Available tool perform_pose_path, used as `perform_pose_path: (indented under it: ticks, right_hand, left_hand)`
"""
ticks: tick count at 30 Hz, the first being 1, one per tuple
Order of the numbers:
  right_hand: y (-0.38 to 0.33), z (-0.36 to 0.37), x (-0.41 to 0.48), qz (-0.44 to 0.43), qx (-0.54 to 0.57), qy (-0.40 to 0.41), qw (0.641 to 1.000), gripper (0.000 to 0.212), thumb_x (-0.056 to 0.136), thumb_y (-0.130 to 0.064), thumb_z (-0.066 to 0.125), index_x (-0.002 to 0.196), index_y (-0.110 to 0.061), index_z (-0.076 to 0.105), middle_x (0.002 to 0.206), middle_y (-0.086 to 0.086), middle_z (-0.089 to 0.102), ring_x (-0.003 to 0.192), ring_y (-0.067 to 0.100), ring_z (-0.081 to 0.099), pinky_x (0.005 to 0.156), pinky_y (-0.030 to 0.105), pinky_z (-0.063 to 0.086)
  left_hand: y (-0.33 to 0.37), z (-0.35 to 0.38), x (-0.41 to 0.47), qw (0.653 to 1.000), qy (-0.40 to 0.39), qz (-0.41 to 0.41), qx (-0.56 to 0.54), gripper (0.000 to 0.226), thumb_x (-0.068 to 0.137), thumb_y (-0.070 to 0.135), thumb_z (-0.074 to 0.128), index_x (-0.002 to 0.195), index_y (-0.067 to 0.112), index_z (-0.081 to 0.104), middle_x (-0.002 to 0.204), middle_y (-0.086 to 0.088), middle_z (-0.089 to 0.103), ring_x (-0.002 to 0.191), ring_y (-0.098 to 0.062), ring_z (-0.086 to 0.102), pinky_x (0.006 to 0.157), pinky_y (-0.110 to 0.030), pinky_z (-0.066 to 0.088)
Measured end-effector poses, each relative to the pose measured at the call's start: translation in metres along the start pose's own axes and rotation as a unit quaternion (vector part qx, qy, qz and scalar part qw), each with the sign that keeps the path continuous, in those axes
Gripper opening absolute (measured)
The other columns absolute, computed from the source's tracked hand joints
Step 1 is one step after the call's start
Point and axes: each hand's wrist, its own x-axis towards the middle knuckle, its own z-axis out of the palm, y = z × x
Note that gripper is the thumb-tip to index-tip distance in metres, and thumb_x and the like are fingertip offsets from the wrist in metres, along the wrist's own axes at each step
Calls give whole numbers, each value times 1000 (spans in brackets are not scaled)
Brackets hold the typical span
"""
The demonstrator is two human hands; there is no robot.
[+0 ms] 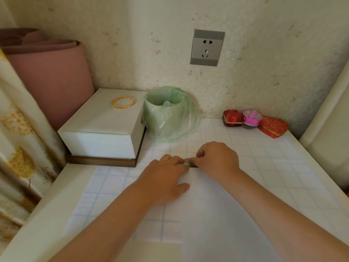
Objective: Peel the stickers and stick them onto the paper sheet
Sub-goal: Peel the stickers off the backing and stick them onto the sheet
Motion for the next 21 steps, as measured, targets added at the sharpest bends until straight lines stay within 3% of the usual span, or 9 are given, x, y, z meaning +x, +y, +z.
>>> perform_pose_path:
  ticks: [2, 4, 8, 13, 17, 20, 21]
  right_hand:
    - [6, 0, -3, -11, -11, 22, 1000, 47, 82, -62, 67, 118, -32, 68, 112, -11, 67, 100, 12, 64, 75, 27, 49]
    - [17, 2, -9, -71, -26, 35, 997, 42, 90, -53, 63, 127, -34, 63, 119, -11, 61, 103, 13, 62, 76, 28, 48]
    - [42, 12, -24, -239, -46, 59, 968, 26, 95, -30, 55, 114, -32, 73, 113, -11, 64, 96, 17, 60, 65, 29, 45]
    - [52, 21, -32, -302, -81, 94, 945, 40, 91, -30, 42, 116, -24, 73, 114, -7, 70, 88, 18, 60, 62, 35, 53]
    - [54, 19, -33, -310, -80, 99, 942, 40, 86, -29, 45, 108, -21, 77, 113, -4, 74, 82, 19, 62, 58, 34, 54]
    - [53, 17, -34, -298, -79, 101, 946, 38, 84, -32, 45, 102, -25, 79, 111, -7, 74, 78, 19, 64, 55, 31, 55]
    - [53, 17, -34, -296, -83, 101, 946, 38, 85, -33, 45, 99, -26, 79, 110, -7, 75, 76, 19, 65, 55, 31, 55]
  left_hand:
    - [3, 2, 3, 1000, 23, -5, 8, 49, 97, 52, 42, 142, 32, 45, 144, 12, 41, 129, -13, 36, 103, -33, 34]
    - [6, 4, 4, 999, 50, -11, 20, 49, 99, 54, 36, 141, 31, 43, 135, 10, 46, 122, -15, 40, 99, -31, 34]
    - [9, 13, 5, 997, 59, -6, 54, 65, 90, 59, 17, 149, 35, 31, 130, 6, 44, 119, -17, 41, 98, -31, 35]
    - [6, 14, 8, 996, 53, -1, 77, 85, 78, 67, -3, 146, 39, 40, 135, 4, 44, 123, -19, 42, 96, -34, 37]
    - [7, 13, 6, 997, 35, -5, 76, 79, 81, 69, 3, 140, 43, 49, 135, 3, 48, 123, -19, 46, 91, -35, 43]
    - [9, 13, 2, 996, 34, -21, 74, 56, 90, 63, 26, 127, 43, 62, 113, 1, 60, 101, -20, 61, 69, -34, 51]
    - [9, 14, 3, 995, 54, -16, 83, 56, 90, 63, 26, 127, 42, 63, 112, 1, 61, 99, -20, 62, 68, -34, 51]
